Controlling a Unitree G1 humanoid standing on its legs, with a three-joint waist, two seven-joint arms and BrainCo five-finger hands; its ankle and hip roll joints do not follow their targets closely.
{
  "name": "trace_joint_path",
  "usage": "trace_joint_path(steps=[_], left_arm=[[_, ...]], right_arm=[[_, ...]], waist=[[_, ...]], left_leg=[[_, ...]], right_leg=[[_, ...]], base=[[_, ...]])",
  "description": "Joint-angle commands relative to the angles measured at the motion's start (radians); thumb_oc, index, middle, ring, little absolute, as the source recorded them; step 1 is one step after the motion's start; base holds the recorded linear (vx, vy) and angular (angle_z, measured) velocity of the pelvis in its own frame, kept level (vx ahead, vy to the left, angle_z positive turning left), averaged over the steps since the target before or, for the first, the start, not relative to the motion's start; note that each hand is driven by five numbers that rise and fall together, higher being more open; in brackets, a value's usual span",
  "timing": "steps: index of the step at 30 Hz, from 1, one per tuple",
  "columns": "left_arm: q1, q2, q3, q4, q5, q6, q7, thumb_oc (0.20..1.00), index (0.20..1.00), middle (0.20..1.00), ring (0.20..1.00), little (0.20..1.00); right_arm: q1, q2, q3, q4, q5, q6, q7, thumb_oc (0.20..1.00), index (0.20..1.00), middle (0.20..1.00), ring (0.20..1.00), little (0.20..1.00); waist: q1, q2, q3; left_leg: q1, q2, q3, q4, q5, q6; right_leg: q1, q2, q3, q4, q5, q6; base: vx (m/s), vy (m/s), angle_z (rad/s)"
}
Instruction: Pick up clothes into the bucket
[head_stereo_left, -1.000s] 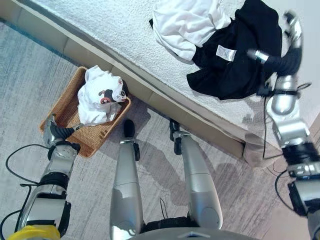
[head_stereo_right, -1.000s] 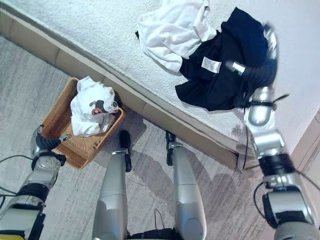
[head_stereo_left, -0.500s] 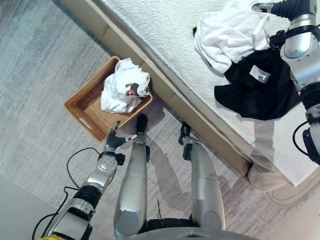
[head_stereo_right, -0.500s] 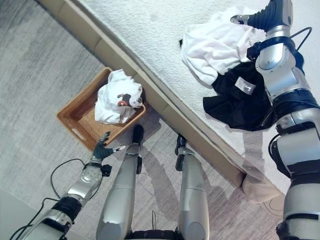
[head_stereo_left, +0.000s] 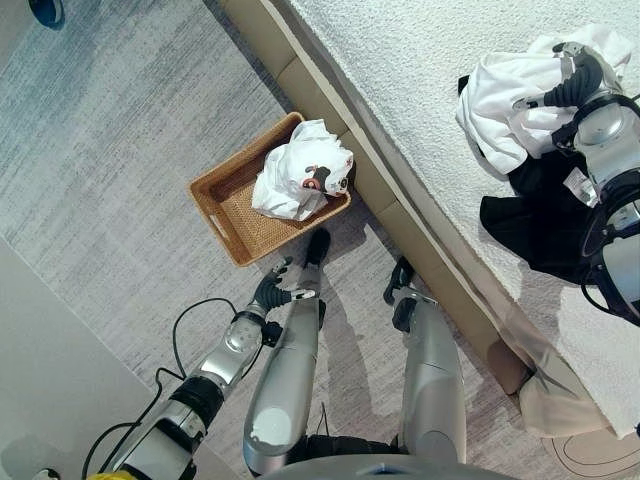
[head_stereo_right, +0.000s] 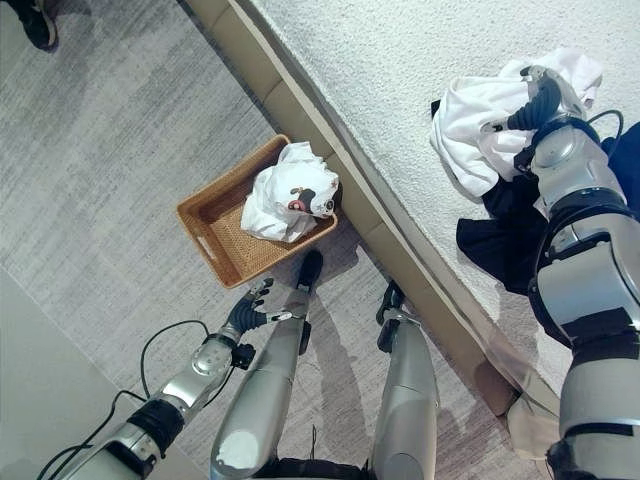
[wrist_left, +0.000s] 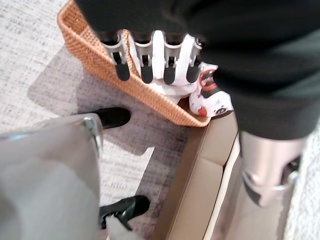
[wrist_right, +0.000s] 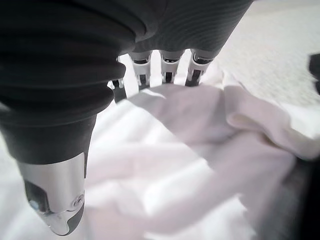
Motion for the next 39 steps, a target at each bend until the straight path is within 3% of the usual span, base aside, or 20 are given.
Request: trace_joint_path(steps=[1, 2, 3, 9, 11, 17, 19, 25, 31, 36, 39], left_arm=[[-0.003, -0.034, -0.027, -0.017, 0.01, -0.01, -0.023, 1.0, 1.0, 1.0, 1.0, 1.0], [-0.004, -0.034, -0.033, -0.027, 0.004, -0.011, -0.029, 1.0, 1.0, 1.0, 1.0, 1.0], [-0.004, -0.034, -0.033, -0.027, 0.004, -0.011, -0.029, 1.0, 1.0, 1.0, 1.0, 1.0], [-0.033, -0.046, -0.037, -0.019, -0.016, -0.013, -0.021, 1.0, 1.0, 1.0, 1.0, 1.0], [-0.04, -0.042, -0.032, -0.026, -0.015, -0.016, -0.013, 1.0, 1.0, 1.0, 1.0, 1.0], [-0.032, -0.036, -0.003, 0.009, -0.004, -0.024, 0.018, 1.0, 1.0, 1.0, 1.0, 1.0], [-0.025, -0.033, 0.017, 0.056, 0.012, -0.027, 0.037, 1.0, 1.0, 1.0, 1.0, 1.0], [0.008, -0.026, 0.054, 0.187, 0.081, -0.012, 0.055, 1.0, 1.0, 1.0, 1.0, 1.0], [0.045, -0.001, 0.094, 0.183, 0.112, -0.019, 0.061, 1.0, 1.0, 1.0, 1.0, 1.0], [0.075, 0.041, 0.146, -0.022, 0.067, -0.049, 0.051, 1.0, 1.0, 1.0, 1.0, 1.0], [0.047, 0.079, 0.18, -0.193, 0.064, -0.074, 0.043, 1.0, 1.0, 1.0, 1.0, 1.0]], right_arm=[[-0.002, -0.081, 0.052, 0.032, -0.014, 0.016, 0.059, 0.514, 0.514, 0.514, 0.514, 0.514], [-0.021, -0.087, 0.071, 0.041, -0.034, 0.019, 0.063, 0.225, 0.225, 0.225, 0.225, 0.225], [-0.022, -0.087, 0.072, 0.042, -0.034, 0.019, 0.063, 0.2, 0.2, 0.2, 0.2, 0.2], [-0.064, -0.108, 0.098, -0.035, -0.021, 0.005, 0.017, 0.2, 0.2, 0.2, 0.2, 0.2], [-0.082, -0.122, 0.1, -0.084, -0.007, -0.004, -0.011, 0.2, 0.2, 0.2, 0.2, 0.2], [-0.131, -0.163, 0.06, -0.269, 0.009, -0.025, -0.17, 0.2, 0.2, 0.2, 0.2, 0.2], [-0.145, -0.207, 0.029, -0.423, -0.029, -0.036, -0.26, 0.2, 0.2, 0.2, 0.2, 0.2], [-0.141, -0.28, -0.049, -0.596, -0.066, -0.044, -0.358, 0.2, 0.2, 0.2, 0.2, 0.2], [-0.069, -0.322, -0.129, -0.718, -0.089, -0.061, -0.377, 0.2, 0.2, 0.2, 0.2, 0.2], [0.057, -0.349, -0.202, -0.848, -0.058, -0.092, -0.319, 0.2, 0.2, 0.2, 0.2, 0.2], [0.203, -0.358, -0.244, -0.96, -0.044, -0.116, -0.235, 0.2, 0.2, 0.2, 0.2, 0.2]], waist=[[-0.029, 0.058, -0.013], [-0.027, 0.06, -0.013], [-0.028, 0.061, -0.013], [-0.042, 0.045, -0.013], [-0.045, 0.041, -0.013], [-0.069, 0.003, -0.013], [-0.082, -0.013, -0.013], [-0.107, -0.046, -0.043], [-0.122, -0.064, -0.102], [-0.136, -0.072, -0.152], [-0.155, -0.072, -0.203]], left_leg=[[0.015, -0.01, 0.009, 0.056, -0.085, 0.043], [0.02, -0.01, 0.009, 0.05, -0.082, 0.042], [0.02, -0.01, 0.009, 0.05, -0.082, 0.042], [0.037, -0.005, 0.013, 0.036, -0.074, 0.036], [0.022, -0.002, 0.013, 0.028, -0.043, 0.035], [0.074, 0.014, 0.029, 0.012, -0.049, 0.032], [0.121, 0.023, 0.038, 0.003, -0.055, 0.032], [0.246, 0.041, 0.065, -0.038, -0.063, 0.031], [0.327, 0.051, 0.096, -0.057, -0.076, 0.035], [0.391, 0.056, 0.116, -0.074, -0.087, 0.036], [0.445, 0.063, 0.136, -0.1, -0.091, 0.036]], right_leg=[[0.061, 0.008, 0.015, -0.03, -0.015, 0.039], [0.065, 0.006, 0.015, -0.031, -0.014, 0.039], [0.064, 0.006, 0.015, -0.031, -0.014, 0.039], [0.082, 0.01, 0.02, -0.046, -0.004, 0.041], [0.076, 0.016, 0.011, -0.073, 0.037, 0.035], [0.132, 0.033, 0.02, -0.121, 0.056, 0.044], [0.183, 0.041, 0.027, -0.143, 0.061, 0.048], [0.308, 0.062, 0.038, -0.211, 0.078, 0.056], [0.393, 0.079, 0.058, -0.278, 0.103, 0.064], [0.459, 0.086, 0.07, -0.327, 0.119, 0.067], [0.512, 0.098, 0.082, -0.378, 0.129, 0.072]], base=[[-0.01, -0.007, 0.04], [0.0, 0.0, 0.0], [0.0, 0.0, 0.0], [-0.02, 0.004, 0.03], [-0.1, 0.027, -0.01], [0.0, 0.003, -0.07], [0.0, -0.012, -0.11], [0.02, 0.029, -0.11], [0.05, 0.035, -0.27], [0.04, 0.016, -0.21], [0.06, -0.003, -0.12]])
